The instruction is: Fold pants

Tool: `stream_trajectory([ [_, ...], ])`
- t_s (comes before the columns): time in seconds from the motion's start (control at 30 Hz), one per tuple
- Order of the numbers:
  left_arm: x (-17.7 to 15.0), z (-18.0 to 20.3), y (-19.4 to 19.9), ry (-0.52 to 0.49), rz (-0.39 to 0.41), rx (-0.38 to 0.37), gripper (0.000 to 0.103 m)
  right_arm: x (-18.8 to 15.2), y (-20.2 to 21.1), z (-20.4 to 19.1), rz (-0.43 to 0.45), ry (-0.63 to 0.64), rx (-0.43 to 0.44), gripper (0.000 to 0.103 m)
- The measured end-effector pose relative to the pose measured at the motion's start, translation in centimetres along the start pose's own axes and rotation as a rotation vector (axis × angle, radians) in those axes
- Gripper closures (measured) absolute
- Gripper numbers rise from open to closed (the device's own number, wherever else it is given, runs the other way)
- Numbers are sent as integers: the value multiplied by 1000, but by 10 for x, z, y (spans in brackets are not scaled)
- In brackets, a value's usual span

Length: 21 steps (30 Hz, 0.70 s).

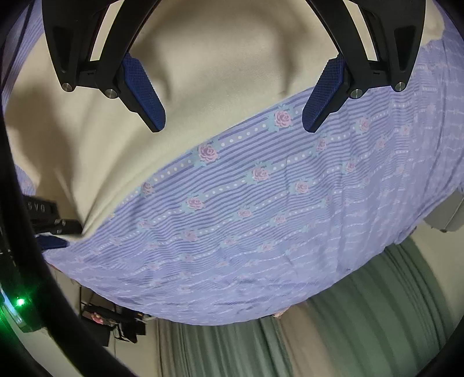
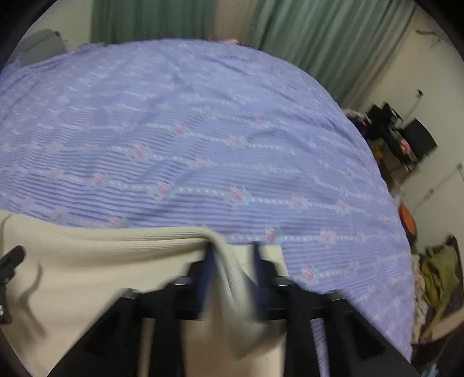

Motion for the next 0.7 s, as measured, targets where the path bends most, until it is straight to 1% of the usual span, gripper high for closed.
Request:
stream_trajectory([
  [0.03, 1, 0, 4, 8, 6, 0, 6, 3, 6, 6, 28, -2, -42, 36],
  [0.07, 3, 2, 10, 14, 9, -1, 6, 6, 14, 14, 65, -5, -84, 24],
  [0.1, 5, 1, 15, 28, 17, -4, 6, 10, 26, 21, 97, -12, -117, 23],
  [0.17, 11, 1, 33, 66, 40, -11, 6, 13, 46, 24, 120, -22, -93, 24],
  [0.27, 17, -4, 75, 154, 79, -11, 6, 13, 89, 22, 169, -26, -59, 23],
  [0.3, 18, -6, 86, 177, 86, -10, 6, 12, 113, 17, 195, -17, -32, 23],
  [0.33, 16, -8, 108, 212, 98, -10, 6, 11, 125, 13, 209, -14, -15, 24],
  [0.37, 15, -10, 120, 231, 107, -7, 6, 9, 143, 8, 228, -13, 9, 23],
  [0.43, 9, -14, 164, 284, 124, 12, 6, 4, 179, -6, 254, -2, 74, 23],
  [0.47, 7, -16, 176, 296, 128, 19, 6, -1, 202, -15, 259, 5, 115, 24],
  [0.53, 0, -21, 215, 302, 136, 57, 6, -8, 231, -29, 264, 14, 174, 23],
  [0.6, -8, -28, 257, 309, 151, 105, 6, -18, 269, -46, 272, 30, 244, 23],
  [0.63, -11, -31, 271, 315, 154, 116, 6, -20, 279, -51, 277, 38, 266, 23],
  [0.7, -19, -40, 310, 334, 161, 154, 6, -29, 314, -68, 293, 60, 313, 23],
])
Point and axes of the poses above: each gripper's, at about its wrist camera, not at the fingertips, and y roughly against the way its jaws point, z to its right, x to its top, the point moved 9 cm from there along -y, roughly the way its jaws point, and after that the axes turned 14 degrees about z, right-handed, at the moved point
